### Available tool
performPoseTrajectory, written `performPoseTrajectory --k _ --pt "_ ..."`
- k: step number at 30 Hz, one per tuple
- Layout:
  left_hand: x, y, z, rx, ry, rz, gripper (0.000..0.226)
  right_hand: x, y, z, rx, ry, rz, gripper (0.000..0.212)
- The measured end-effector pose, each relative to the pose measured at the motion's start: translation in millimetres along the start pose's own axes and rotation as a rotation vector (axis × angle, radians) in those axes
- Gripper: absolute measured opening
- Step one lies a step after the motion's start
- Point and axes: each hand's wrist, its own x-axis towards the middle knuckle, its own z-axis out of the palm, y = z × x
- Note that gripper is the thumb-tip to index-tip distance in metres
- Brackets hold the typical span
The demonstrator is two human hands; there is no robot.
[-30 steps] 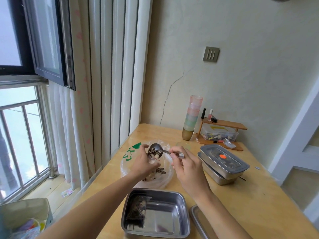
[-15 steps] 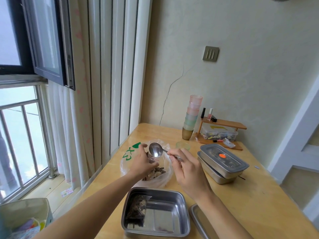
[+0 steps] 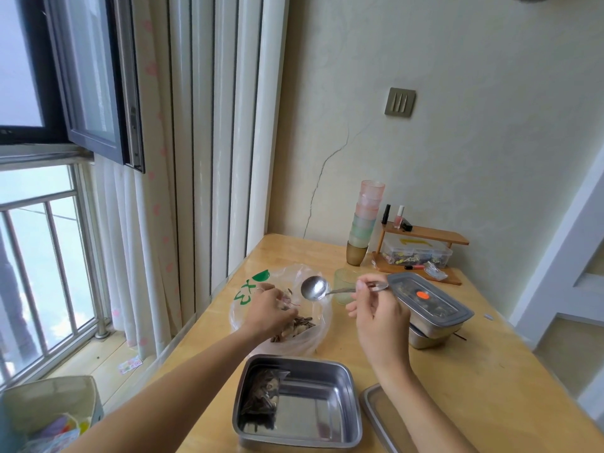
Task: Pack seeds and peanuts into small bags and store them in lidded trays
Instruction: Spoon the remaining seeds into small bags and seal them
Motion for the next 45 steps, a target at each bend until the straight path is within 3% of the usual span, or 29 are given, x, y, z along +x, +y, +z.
performPoseTrajectory --k 3,7,11,15,18,26,45 --pt "1 3 -7 0.023 0.125 0.053 0.028 -1 6 0 0.051 0.029 0.126 0.02" --pt "13 9 -21 0.292 0.29 0.135 0.032 -4 9 3 0.046 0.028 0.156 0.024" --pt "24 6 -29 0.435 0.224 0.026 0.037 -5 11 5 -0.032 0.027 0.047 0.024" --pt "29 -3 -27 0.402 0.08 -0.11 0.033 -5 12 9 -0.146 -0.042 -0.066 0.015" --pt "28 -4 -24 0.355 0.023 -0.113 0.026 -2 13 14 -0.161 -0.105 -0.095 0.014" --pt "26 17 -23 0.327 0.203 0.004 0.022 9 12 18 -0.182 -0.137 -0.094 0.023" --pt "1 93 -32 0.248 0.271 0.297 0.024 9 11 13 -0.148 -0.227 0.046 0.022"
